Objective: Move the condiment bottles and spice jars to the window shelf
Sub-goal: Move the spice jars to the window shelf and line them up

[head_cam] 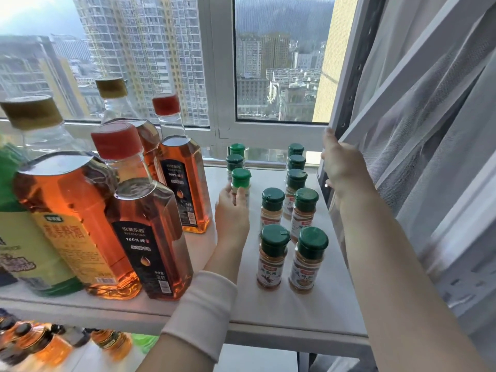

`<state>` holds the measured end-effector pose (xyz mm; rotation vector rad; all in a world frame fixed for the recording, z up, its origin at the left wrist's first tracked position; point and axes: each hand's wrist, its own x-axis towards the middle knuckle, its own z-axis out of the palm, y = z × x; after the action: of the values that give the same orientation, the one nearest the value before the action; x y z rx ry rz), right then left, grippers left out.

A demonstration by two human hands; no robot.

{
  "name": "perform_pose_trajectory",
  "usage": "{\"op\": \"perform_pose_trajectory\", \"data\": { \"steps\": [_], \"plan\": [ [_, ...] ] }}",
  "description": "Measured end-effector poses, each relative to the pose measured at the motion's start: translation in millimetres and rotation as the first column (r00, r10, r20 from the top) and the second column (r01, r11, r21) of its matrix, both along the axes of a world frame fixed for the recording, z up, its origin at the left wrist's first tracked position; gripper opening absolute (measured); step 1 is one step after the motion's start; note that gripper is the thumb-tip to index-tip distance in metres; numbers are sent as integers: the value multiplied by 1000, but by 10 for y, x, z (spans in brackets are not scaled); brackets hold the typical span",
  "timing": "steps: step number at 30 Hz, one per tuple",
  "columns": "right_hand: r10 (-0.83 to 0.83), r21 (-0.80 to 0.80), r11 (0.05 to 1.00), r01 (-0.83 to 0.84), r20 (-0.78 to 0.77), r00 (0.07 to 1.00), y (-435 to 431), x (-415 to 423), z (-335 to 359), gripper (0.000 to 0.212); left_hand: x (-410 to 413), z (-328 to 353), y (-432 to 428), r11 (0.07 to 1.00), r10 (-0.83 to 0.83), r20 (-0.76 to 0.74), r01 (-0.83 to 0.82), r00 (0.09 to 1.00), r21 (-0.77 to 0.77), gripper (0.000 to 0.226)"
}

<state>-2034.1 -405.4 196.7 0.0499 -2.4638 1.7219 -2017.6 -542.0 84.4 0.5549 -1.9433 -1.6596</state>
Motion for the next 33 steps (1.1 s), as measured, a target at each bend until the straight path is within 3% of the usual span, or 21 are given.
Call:
{"op": "perform_pose_trajectory", "data": {
  "steps": [6,11,15,17,21,23,33],
  "plan": [
    [-20,-22,1000,20,3,1000,-19,-16,12,53,-83,-4,43,993,-118,38,119,992,-21,45],
    [-23,-35,999,23,-8,1000,15,14,8,57,-150,-21,57,960,-253,54,243,966,139,75],
    [-19,-22,1000,18,-13,1000,10,47,24,60,-190,-15,75,933,-310,50,293,950,211,67],
    [-15,-20,1000,15,-13,1000,6,53,28,61,-206,-31,72,939,-279,36,265,960,218,65],
    [-25,-32,999,24,-4,1000,2,37,34,59,-193,-77,26,980,87,-73,-72,994,183,41],
    [-29,-38,999,29,0,1000,-4,23,39,59,-207,-79,-8,975,169,-85,-155,982,157,42],
    [-40,-25,999,40,-7,999,6,-23,67,60,-593,1,-197,960,9,10,-11,1000,278,69]
  ]
}}
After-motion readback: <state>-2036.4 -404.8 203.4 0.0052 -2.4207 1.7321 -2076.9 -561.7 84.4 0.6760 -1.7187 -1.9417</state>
